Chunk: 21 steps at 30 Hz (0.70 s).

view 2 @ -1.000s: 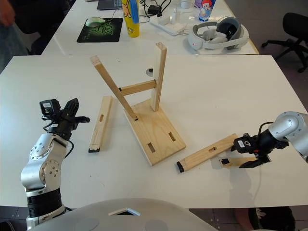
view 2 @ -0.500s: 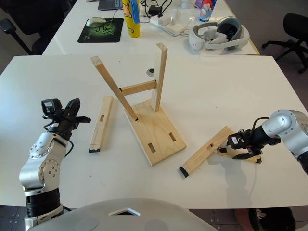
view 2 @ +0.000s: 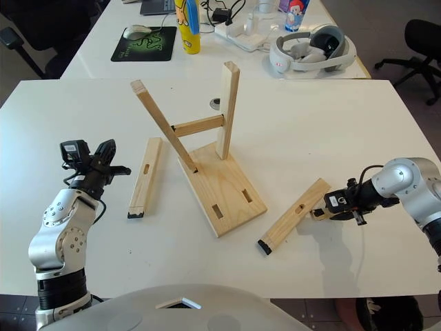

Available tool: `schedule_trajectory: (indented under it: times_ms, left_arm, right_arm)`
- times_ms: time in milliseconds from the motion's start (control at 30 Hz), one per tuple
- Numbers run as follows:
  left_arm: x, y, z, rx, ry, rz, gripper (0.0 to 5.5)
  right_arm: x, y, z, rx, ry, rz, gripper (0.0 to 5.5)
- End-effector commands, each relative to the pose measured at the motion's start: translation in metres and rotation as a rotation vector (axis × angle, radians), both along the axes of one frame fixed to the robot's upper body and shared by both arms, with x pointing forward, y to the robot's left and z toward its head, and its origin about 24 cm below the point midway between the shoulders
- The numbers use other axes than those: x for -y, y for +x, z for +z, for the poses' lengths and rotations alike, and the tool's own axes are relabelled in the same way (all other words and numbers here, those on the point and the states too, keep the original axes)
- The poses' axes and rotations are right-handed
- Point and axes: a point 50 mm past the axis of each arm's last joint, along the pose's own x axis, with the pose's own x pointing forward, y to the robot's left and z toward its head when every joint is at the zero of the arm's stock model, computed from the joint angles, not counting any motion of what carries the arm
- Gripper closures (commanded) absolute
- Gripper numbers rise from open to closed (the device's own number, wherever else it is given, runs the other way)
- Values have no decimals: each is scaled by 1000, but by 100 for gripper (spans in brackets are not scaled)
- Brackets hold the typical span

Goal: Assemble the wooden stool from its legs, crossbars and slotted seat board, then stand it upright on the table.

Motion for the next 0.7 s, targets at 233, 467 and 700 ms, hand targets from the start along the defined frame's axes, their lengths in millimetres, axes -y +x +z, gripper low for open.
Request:
schedule_trajectory:
  times_ms: [233, 467, 700]
  left_arm:
    - [0, 11, 9, 23, 16, -39, 550]
    - [-1, 15, 11, 22, 20, -68, 550]
    - [-3, 17, 14, 9, 34, -103, 550]
  right_arm:
    - [-16, 122, 165, 666, 177, -237, 416]
    - [-79, 131, 170, 292, 1035, -260, 416]
    - [-66, 96, 168, -192, 1471, -363, 416]
